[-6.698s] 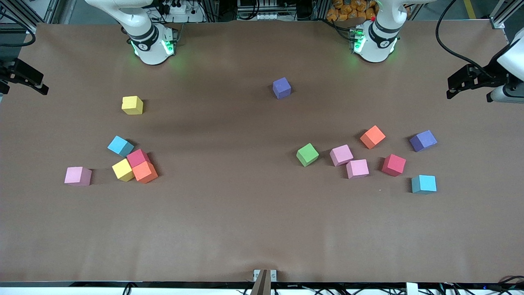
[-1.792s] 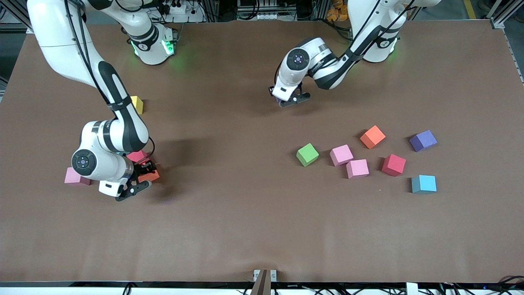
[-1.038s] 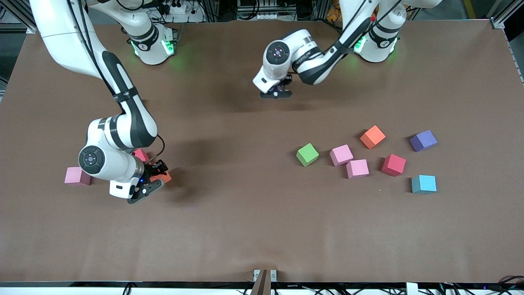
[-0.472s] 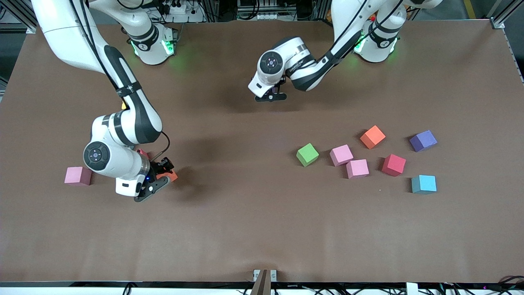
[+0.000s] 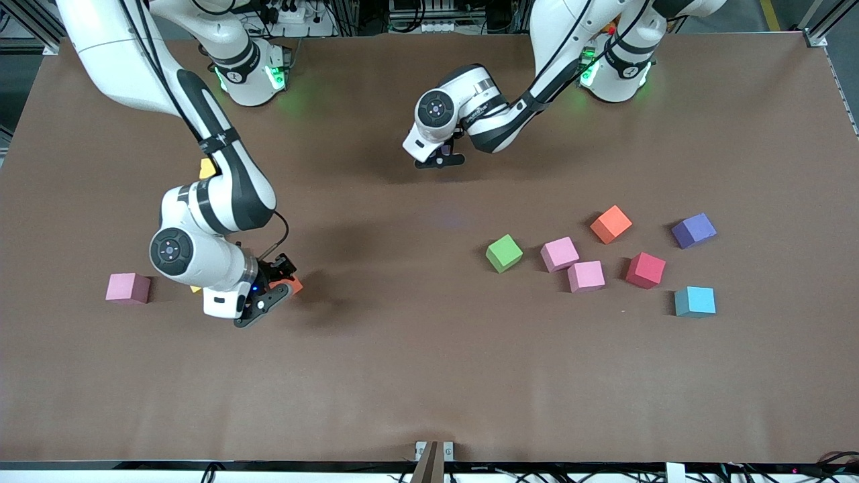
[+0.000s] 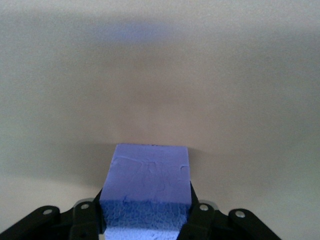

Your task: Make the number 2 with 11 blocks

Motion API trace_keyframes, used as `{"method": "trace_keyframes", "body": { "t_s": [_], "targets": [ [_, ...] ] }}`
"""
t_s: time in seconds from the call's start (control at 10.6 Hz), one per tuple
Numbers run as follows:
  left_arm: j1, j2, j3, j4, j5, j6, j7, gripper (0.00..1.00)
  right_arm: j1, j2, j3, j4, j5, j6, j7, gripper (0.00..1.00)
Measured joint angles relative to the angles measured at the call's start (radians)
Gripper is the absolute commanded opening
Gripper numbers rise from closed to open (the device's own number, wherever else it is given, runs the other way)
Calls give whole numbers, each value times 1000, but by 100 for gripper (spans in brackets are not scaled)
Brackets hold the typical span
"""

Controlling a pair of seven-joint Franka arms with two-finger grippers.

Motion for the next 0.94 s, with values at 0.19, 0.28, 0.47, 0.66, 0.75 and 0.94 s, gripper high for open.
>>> {"method": "trace_keyframes", "body": {
  "t_s": [0.19, 0.28, 0.47, 0.66, 0.75, 0.94],
  "targets": [
    [0, 0, 5, 6, 13, -1, 1, 47, 0, -2, 21, 0, 0, 0, -47, 37],
    [-1, 0, 6, 7, 15, -1, 1, 99, 0, -2, 25, 0, 0, -1, -79, 37],
    [-2, 0, 6, 8, 43, -1, 2, 100, 1, -3, 40, 0, 0, -5, -114, 37],
    [0, 0, 10, 16, 85, -1, 1, 100, 13, -15, 56, 0, 0, -26, -125, 37],
    [3, -5, 12, 23, 88, 0, 0, 100, 29, -24, 58, 0, 0, -40, -125, 37],
    [8, -48, 15, 36, 90, -7, -3, 100, 64, -43, 58, 0, 0, -74, -125, 37]
  ]
}}
